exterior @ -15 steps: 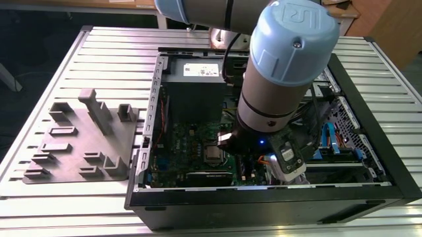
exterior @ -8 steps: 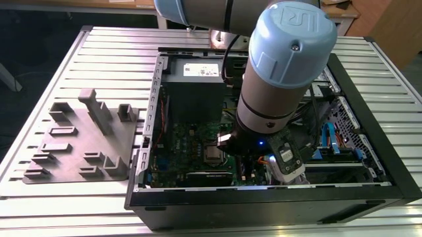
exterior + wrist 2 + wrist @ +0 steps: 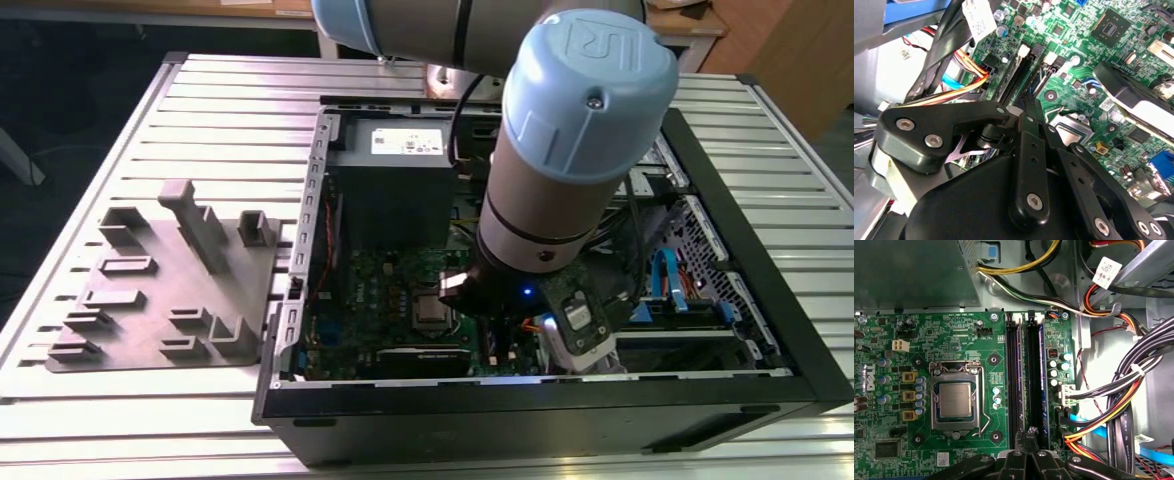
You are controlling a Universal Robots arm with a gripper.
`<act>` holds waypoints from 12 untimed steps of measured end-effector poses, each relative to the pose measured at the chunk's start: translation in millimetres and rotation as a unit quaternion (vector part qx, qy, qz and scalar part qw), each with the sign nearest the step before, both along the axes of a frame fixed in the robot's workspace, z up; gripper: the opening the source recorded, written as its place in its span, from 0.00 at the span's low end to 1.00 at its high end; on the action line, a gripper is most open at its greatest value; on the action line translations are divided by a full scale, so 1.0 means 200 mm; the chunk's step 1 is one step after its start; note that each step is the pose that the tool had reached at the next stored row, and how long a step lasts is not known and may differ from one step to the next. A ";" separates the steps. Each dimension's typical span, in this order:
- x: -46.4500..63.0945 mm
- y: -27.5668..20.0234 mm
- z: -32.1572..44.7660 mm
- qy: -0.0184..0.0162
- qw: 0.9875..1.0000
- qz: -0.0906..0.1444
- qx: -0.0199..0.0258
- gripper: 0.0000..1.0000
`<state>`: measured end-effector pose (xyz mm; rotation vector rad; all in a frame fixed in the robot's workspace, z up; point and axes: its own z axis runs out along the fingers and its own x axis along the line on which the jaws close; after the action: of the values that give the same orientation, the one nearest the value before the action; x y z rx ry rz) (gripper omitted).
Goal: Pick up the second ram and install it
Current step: 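Press down the second ram until it locks into place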
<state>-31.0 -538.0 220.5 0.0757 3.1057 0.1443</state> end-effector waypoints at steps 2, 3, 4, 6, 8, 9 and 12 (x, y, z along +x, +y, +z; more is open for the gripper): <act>0.00 0.000 -0.005 0.000 1.000 0.000 -0.001 0.07; 0.00 0.000 -0.006 0.000 1.000 0.000 -0.001 0.07; 0.00 0.000 -0.006 0.000 1.000 0.000 -0.001 0.07; 0.00 0.000 -0.008 0.000 1.000 0.000 0.000 0.07; 0.00 0.000 -0.014 0.000 1.000 0.000 0.000 0.07; 0.00 0.000 -0.017 0.000 1.000 0.000 0.000 0.07; 0.00 0.000 -0.018 0.000 1.000 0.000 0.000 0.07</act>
<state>-31.0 -538.0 217.0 0.0757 3.1058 0.1429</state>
